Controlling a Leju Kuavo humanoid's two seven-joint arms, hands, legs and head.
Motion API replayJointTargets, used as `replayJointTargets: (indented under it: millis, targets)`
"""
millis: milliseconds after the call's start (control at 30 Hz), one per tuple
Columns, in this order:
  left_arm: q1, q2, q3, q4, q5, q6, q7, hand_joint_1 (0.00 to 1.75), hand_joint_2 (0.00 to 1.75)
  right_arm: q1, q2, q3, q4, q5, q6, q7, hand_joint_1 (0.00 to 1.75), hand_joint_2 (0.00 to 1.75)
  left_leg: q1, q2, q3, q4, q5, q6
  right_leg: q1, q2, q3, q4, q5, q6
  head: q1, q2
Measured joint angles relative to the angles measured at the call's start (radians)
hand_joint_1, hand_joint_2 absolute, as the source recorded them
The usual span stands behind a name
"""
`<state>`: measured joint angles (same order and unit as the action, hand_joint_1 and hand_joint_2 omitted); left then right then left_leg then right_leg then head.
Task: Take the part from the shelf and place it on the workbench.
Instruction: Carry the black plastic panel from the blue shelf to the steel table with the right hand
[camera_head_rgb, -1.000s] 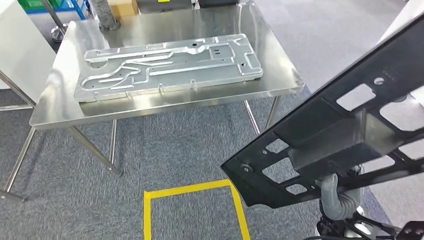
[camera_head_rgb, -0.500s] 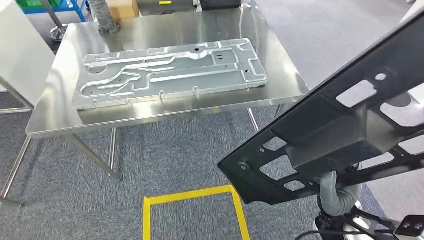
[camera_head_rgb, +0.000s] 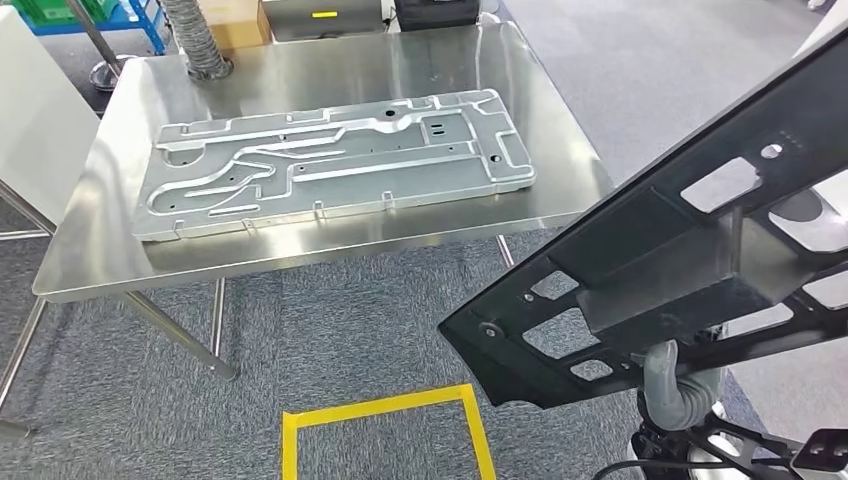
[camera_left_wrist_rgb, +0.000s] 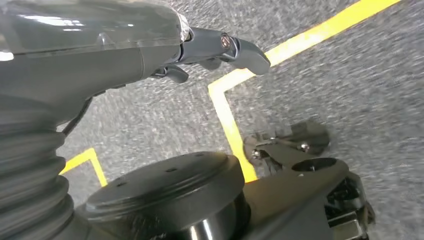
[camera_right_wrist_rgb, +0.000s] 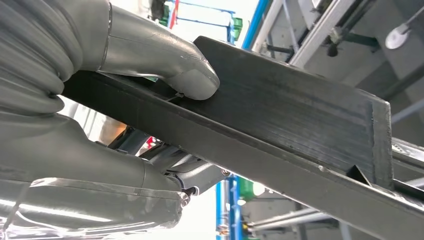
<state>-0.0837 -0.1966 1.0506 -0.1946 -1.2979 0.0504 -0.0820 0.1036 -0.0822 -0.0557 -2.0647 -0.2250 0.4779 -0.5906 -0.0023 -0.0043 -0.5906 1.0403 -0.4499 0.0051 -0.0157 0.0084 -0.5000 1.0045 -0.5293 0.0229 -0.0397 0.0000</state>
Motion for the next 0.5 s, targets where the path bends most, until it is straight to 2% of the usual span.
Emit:
replayJointTargets:
  millis: [67,133,167,233,267,300,333,367,400,433,467,500]
  targets:
    - [0.001,0.0,0.0,0.0,0.0,0.001,0.0,0.0,1.75,0.0,0.0,-0.001,0.0,-0.002,0.003,-0.001,1.75,1.75,0.002,-0.002,0.007,-0.014,-0.005,0.011,-0.001,-0.002,0.002,-0.003,-0.004,0.012,0.0,0.0]
    - [0.001,-0.001,0.0,0.0,0.0,0.003,0.0,0.0,1.75,0.001,0.001,-0.004,0.001,-0.005,0.004,-0.002,1.75,1.75,0.006,-0.002,0.021,-0.028,-0.007,0.024,-0.003,-0.003,-0.022,0.051,-0.03,0.02,0.0,0.0]
    - [0.002,-0.002,0.0,0.0,0.0,0.003,0.0,0.0,1.75,0.003,0.001,-0.006,0.001,-0.005,0.004,-0.002,1.75,1.75,0.006,-0.001,0.028,-0.032,-0.01,0.029,-0.004,-0.004,-0.056,0.111,-0.053,0.023,0.0,0.0]
    - [0.002,-0.002,0.0,0.0,0.0,0.003,0.001,0.0,1.75,0.01,0.001,-0.009,0.001,-0.006,0.003,-0.002,1.75,1.75,0.003,-0.001,0.038,-0.033,-0.019,0.036,-0.004,-0.004,-0.145,0.249,-0.092,0.027,0.0,0.0]
    - [0.002,-0.002,0.0,0.0,0.0,0.003,0.002,0.0,1.75,0.014,0.001,-0.01,0.001,-0.006,0.003,-0.002,1.75,1.75,0.001,-0.002,0.045,-0.033,-0.025,0.038,-0.004,-0.004,-0.178,0.288,-0.089,0.027,0.0,0.0]
    - [0.003,-0.002,0.0,0.0,0.0,0.003,0.002,0.0,1.75,0.018,0.001,-0.01,0.001,-0.006,0.002,-0.002,1.75,1.75,0.0,-0.003,0.053,-0.033,-0.031,0.038,-0.004,-0.004,-0.192,0.287,-0.064,0.026,0.0,0.0]
    - [0.004,-0.002,0.0,0.0,0.0,0.003,0.003,0.0,1.75,0.02,0.001,-0.011,0.001,-0.006,0.002,-0.002,1.75,1.75,-0.002,-0.004,0.065,-0.033,-0.039,0.037,-0.003,-0.004,-0.186,0.247,-0.02,0.022,0.0,0.0]
    - [0.005,-0.003,0.0,0.0,0.0,0.003,0.003,0.0,1.75,0.021,0.001,-0.011,0.001,-0.006,0.002,-0.002,1.75,1.75,-0.003,-0.004,0.077,-0.033,-0.047,0.036,-0.001,-0.004,-0.166,0.178,0.032,0.017,0.0,0.0]
    - [0.005,-0.003,0.0,0.0,0.0,0.003,0.003,0.0,1.75,0.021,0.001,-0.011,0.001,-0.006,0.002,-0.002,1.75,1.75,-0.005,-0.005,0.086,-0.033,-0.056,0.033,0.003,-0.004,-0.142,0.115,0.068,0.009,0.0,0.0]
    - [0.004,-0.004,0.0,0.0,0.0,0.003,0.003,0.0,1.75,0.02,0.001,-0.011,0.001,-0.006,0.002,-0.002,1.75,1.75,-0.006,-0.005,0.092,-0.032,-0.063,0.028,0.007,-0.005,-0.122,0.064,0.089,0.002,0.0,0.0]
    - [0.003,-0.005,0.0,0.0,0.0,0.003,0.003,0.0,1.75,0.02,0.001,-0.011,0.001,-0.005,0.002,-0.002,1.75,1.75,-0.007,-0.005,0.094,-0.032,-0.069,0.024,0.011,-0.005,-0.11,0.035,0.094,-0.003,0.0,0.0]
    - [0.002,-0.005,0.0,0.0,0.0,0.003,0.003,0.0,1.75,0.02,0.001,-0.011,0.001,-0.004,0.002,-0.002,1.75,1.75,-0.007,-0.004,0.094,-0.033,-0.072,0.019,0.014,-0.004,-0.107,0.029,0.087,-0.008,0.0,0.0]
